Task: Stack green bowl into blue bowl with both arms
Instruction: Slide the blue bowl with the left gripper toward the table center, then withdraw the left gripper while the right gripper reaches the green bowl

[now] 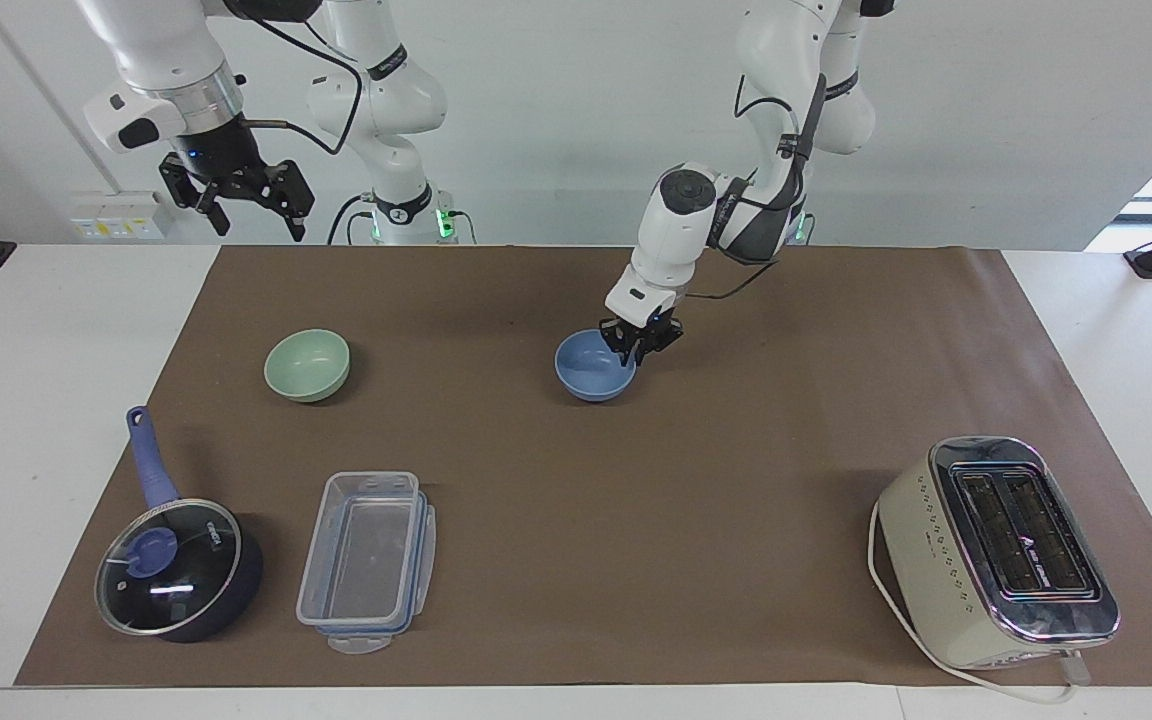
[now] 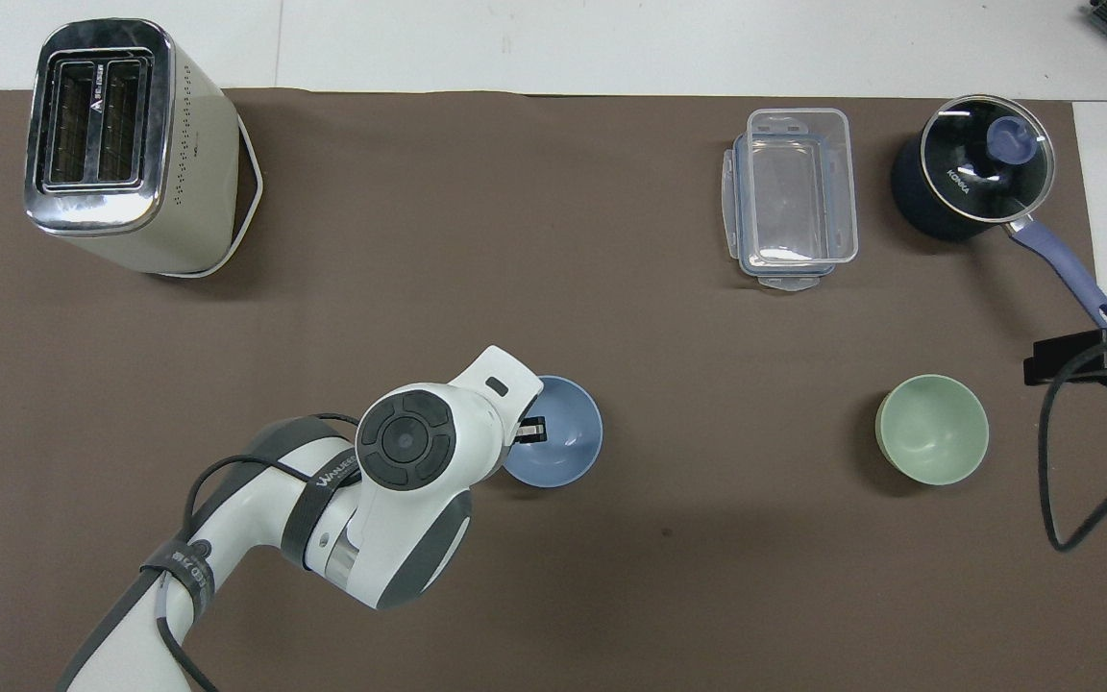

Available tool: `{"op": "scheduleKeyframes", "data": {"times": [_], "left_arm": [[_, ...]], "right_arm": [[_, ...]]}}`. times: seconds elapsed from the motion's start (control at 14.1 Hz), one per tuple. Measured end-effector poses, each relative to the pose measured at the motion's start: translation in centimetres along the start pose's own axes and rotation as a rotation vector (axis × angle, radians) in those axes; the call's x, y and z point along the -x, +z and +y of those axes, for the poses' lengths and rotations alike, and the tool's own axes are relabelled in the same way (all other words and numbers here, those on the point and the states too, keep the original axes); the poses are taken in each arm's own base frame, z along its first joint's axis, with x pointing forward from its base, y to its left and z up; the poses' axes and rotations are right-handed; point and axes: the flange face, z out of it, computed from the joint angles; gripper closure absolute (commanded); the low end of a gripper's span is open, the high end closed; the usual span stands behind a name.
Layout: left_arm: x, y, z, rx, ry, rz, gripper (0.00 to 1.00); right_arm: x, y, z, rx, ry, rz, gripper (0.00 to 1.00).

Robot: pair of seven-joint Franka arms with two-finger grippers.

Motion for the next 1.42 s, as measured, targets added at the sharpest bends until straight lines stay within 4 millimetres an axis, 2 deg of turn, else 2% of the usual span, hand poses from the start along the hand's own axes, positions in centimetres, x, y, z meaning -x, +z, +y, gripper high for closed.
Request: {"op": "scheduleKeyframes", "data": {"times": [0.07, 0.21, 0.28, 0.43, 0.57, 0.71, 0.92, 1.07, 1.21, 1.42], "left_arm": [[-0.1, -0.1, 0.0, 0.002, -0.001, 0.003, 0.0], [-0.6, -0.8, 0.2, 0.012, -0.004, 0.016, 0.0], [-0.9, -1.3, 0.2, 0.015, -0.002, 0.023, 0.0], [-1.8, -2.3, 0.0, -0.002, 0.025, 0.055, 0.0], [-3.6, -3.7, -1.6, -0.024, 0.043, 0.078, 0.0], [-5.7, -6.1, -4.7, -0.044, 0.082, 0.071, 0.0], [-8.1, -11.8, -11.3, -0.061, 0.176, 0.06, 0.0], [-9.1, -16.8, -15.6, -0.068, 0.24, 0.051, 0.0], [-10.2, -22.0, -18.5, -0.078, 0.287, 0.023, 0.0], [-11.5, -27.7, -21.8, -0.087, 0.322, 0.022, 0.0]], "right_arm": [[-0.1, 0.2, 0.5, 0.0, -0.017, 0.0, 0.0], [-0.6, 1.2, 1.4, -0.001, -0.045, 0.02, 0.0], [-1.1, 2.4, 1.7, 0.0, -0.062, 0.043, 0.0], [-2.1, 5.9, 1.8, 0.002, -0.097, 0.052, 0.0], [-3.2, 9.6, 2.6, 0.003, -0.134, 0.033, 0.0], [-4.4, 13.3, 4.8, 0.005, -0.17, 0.02, 0.0], [-4.7, 20.1, 8.0, -0.001, -0.202, 0.003, 0.0], [-3.6, 23.8, 8.1, -0.006, -0.207, -0.017, 0.0], [-2.6, 26.0, 8.6, -0.012, -0.215, -0.036, 0.0], [-1.5, 28.2, 10.3, -0.016, -0.22, -0.04, 0.0]]}}
